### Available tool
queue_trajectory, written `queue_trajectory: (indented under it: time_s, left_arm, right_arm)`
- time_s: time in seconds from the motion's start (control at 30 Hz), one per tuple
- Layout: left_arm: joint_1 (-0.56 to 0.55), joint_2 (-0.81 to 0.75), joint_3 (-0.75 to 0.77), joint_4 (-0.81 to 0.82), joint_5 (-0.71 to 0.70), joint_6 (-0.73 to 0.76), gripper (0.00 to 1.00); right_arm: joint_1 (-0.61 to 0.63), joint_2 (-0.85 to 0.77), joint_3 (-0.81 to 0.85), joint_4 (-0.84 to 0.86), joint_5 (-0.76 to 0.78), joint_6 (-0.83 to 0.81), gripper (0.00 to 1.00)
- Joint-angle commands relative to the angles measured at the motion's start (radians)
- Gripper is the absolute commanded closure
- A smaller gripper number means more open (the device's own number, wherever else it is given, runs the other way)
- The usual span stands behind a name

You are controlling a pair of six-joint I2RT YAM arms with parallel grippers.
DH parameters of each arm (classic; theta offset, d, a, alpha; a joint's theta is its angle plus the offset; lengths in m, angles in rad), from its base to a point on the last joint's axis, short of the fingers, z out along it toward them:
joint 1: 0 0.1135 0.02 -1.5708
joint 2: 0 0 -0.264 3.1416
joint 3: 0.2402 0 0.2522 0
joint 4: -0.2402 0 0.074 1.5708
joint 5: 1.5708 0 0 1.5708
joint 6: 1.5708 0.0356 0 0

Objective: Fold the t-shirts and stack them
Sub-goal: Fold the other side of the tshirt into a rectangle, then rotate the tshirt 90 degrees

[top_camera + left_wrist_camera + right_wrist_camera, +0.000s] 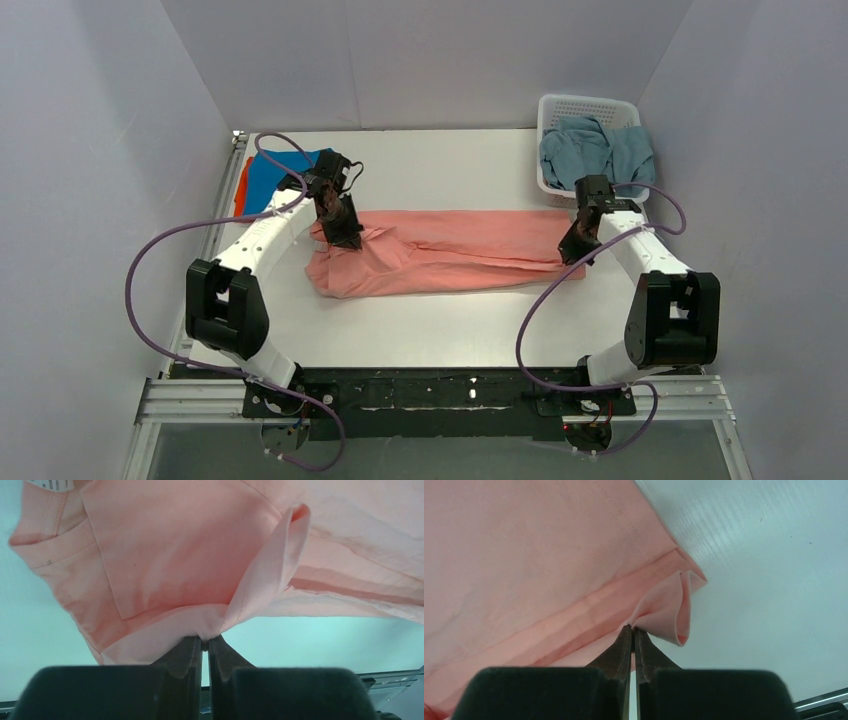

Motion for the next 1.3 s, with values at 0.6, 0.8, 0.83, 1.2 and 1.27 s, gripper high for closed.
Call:
queue_trajectory:
  time_s: [0.6, 0.8, 0.83, 1.2, 1.27]
  left_arm:
    - [0.082, 0.262, 0.297, -0.170, -0.154, 0.118, 0.18]
    - [0.082, 0.180, 0.243, -0.154, -0.024, 0.073, 0.02]
    - [0.082, 0.162, 0.213, -0.138, 0.028, 0.057, 0.02]
    - [0.035, 0.216, -0.021, 0.095, 0.299, -0.059, 0.02]
    - [0.036, 0.249, 0.003, 0.069, 0.268, -0.050, 0.02]
  right_arm:
    - [-0.007, 0.192, 0.260, -0.099, 0.143, 0.014, 0.31]
    - [-0.005, 0.047, 0.149, 0.020, 0.012, -0.084, 0.21]
    - [-0.005, 0.024, 0.126, 0.055, -0.045, -0.124, 0.19]
    - [0.131, 0.193, 0.233, 0.235, -0.282, -0.310, 0.14]
    - [0.136, 0.252, 0.284, 0.237, -0.304, -0.316, 0.13]
